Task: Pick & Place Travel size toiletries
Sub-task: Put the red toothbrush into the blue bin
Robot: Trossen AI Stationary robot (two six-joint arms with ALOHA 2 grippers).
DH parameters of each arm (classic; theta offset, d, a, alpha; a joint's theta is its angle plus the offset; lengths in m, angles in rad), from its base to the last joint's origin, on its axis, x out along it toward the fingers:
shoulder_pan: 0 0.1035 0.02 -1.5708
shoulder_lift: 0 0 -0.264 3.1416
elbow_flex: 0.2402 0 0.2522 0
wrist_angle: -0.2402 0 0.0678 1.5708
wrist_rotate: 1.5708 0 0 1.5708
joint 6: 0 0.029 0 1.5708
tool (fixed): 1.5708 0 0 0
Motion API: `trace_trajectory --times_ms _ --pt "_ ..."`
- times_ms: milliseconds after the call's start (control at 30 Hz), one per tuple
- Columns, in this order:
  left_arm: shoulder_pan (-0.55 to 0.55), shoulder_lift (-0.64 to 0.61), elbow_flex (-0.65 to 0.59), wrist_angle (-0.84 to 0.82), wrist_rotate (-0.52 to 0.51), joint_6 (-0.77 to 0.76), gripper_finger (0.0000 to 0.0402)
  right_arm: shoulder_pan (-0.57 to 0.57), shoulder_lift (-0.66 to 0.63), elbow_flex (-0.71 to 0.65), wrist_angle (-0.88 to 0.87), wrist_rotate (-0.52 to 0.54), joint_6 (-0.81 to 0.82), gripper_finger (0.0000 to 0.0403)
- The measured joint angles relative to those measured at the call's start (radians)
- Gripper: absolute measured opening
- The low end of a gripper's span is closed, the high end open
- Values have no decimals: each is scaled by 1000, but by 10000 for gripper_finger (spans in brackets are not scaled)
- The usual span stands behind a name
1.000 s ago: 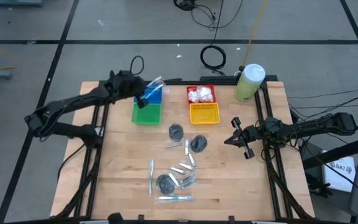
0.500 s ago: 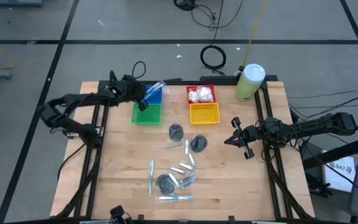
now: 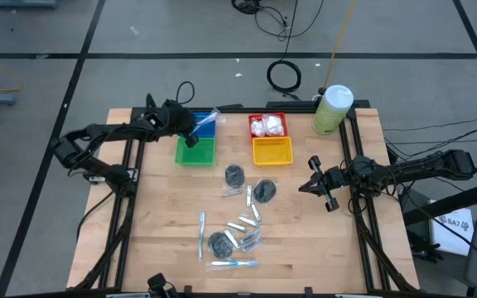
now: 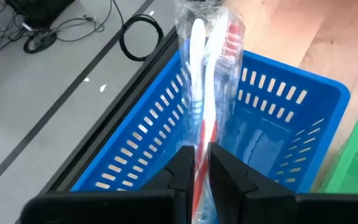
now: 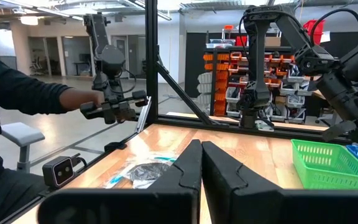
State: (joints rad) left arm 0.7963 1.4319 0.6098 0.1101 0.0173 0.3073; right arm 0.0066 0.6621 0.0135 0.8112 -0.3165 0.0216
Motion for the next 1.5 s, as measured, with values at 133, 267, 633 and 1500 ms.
trace_trajectory --times_ms 133,267,633,1500 --pt "0 0 0 0 -29 0 46 0 0 0 0 0 0 0" --pt "-1 -13 0 0 -45 2 47 0 0 0 0 0 0 0" --pt "-45 -26 1 23 -80 4 76 0 0 0 0 0 0 0" --pt "-152 -226 2 -58 -296 -60 258 0 0 0 0 0 0 0"
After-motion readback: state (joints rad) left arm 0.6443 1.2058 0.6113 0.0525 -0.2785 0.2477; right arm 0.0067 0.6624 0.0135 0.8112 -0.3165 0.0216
